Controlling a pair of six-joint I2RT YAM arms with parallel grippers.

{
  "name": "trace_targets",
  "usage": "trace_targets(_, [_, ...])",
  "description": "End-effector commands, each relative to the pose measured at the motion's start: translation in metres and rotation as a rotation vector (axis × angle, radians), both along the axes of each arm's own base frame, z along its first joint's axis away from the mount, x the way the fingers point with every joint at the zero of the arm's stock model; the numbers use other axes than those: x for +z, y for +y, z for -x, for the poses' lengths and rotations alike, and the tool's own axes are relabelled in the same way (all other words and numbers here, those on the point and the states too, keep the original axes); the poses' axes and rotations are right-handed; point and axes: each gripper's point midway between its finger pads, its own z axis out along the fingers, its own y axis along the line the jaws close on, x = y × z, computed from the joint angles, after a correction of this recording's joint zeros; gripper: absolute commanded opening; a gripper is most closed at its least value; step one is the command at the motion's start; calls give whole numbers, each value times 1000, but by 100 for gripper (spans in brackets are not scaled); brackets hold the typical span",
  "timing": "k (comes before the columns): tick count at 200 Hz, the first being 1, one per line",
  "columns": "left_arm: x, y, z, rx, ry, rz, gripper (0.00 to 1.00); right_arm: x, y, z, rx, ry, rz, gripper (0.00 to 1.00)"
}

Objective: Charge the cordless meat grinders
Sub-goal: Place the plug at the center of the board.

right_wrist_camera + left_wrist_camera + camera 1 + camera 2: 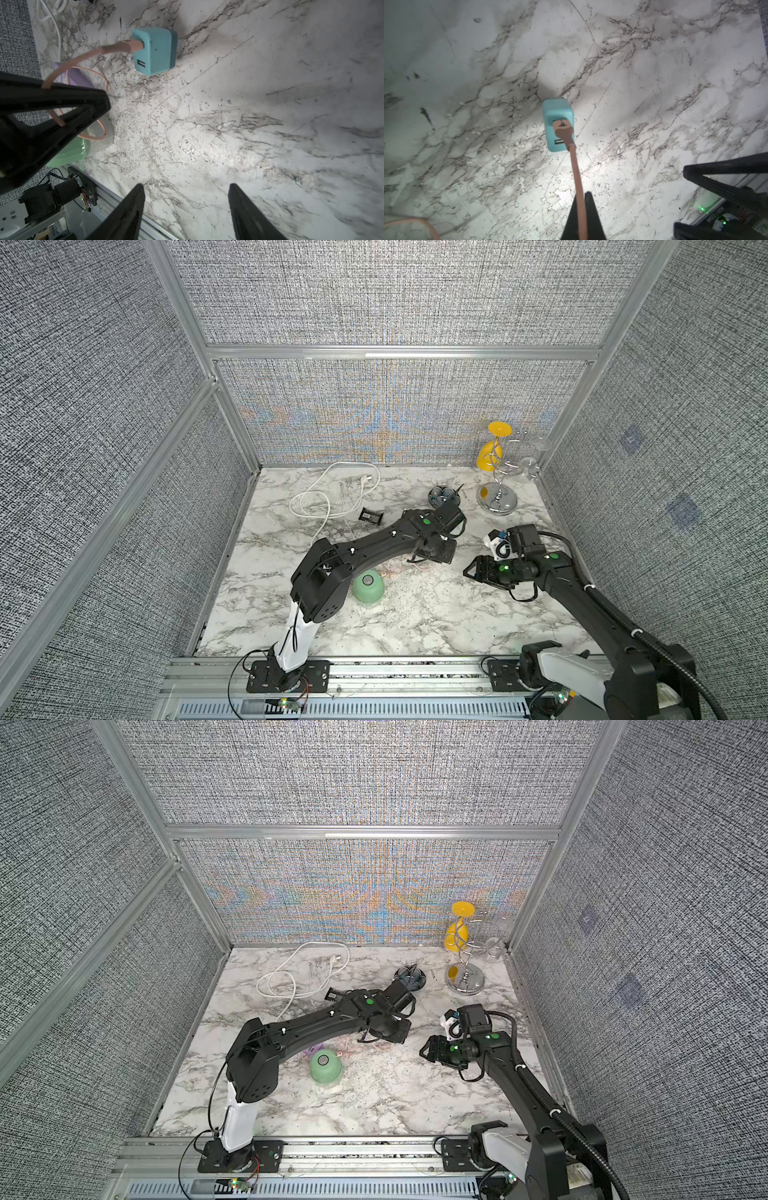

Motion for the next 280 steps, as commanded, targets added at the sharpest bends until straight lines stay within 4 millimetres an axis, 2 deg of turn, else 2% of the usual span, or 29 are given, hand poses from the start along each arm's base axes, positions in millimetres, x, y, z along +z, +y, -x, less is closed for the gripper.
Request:
trace_targets(1, [-7, -3, 3, 18, 25, -1, 0, -4, -5, 3, -27, 16, 13, 67])
trace_targets(16, [-9, 1, 2, 26, 19, -21, 0, -5, -6, 2, -33, 14, 13, 67])
trace_targets(40, [-1, 9, -5, 38, -23, -42, 0, -4, -5, -1, -31, 10, 9, 67])
trace_targets(90, [-3, 26, -5, 27, -26, -100, 10, -2, 0, -16, -27, 1, -11, 67])
trace_targets(99, [-6, 30, -5, 31, -18, -106, 15, -2, 2, -19, -23, 0, -19, 67])
trace_targets(119, [-3, 37, -6, 46, -21, -99, 44, -4, 6, -26, -15, 5, -38, 67])
trace_targets(137, [-4, 41, -11, 64, -13, -88, 59, -5, 11, -31, -8, 8, -51, 67])
trace_targets(188, [-11, 30, -16, -49, 12, -66, 67, -12, 23, -42, 22, 25, -60, 65])
trace_targets(220, [-16, 32, -2, -137, -5, -138, 68, -19, 16, -35, 4, 39, -40, 64])
trace_targets(247, [-35, 31, 10, -133, 22, -133, 71, -27, 10, -18, -25, 65, -52, 64])
trace_targets(280, [-52, 17, 7, -125, -30, -117, 76, -30, 6, 6, -49, 74, -69, 69])
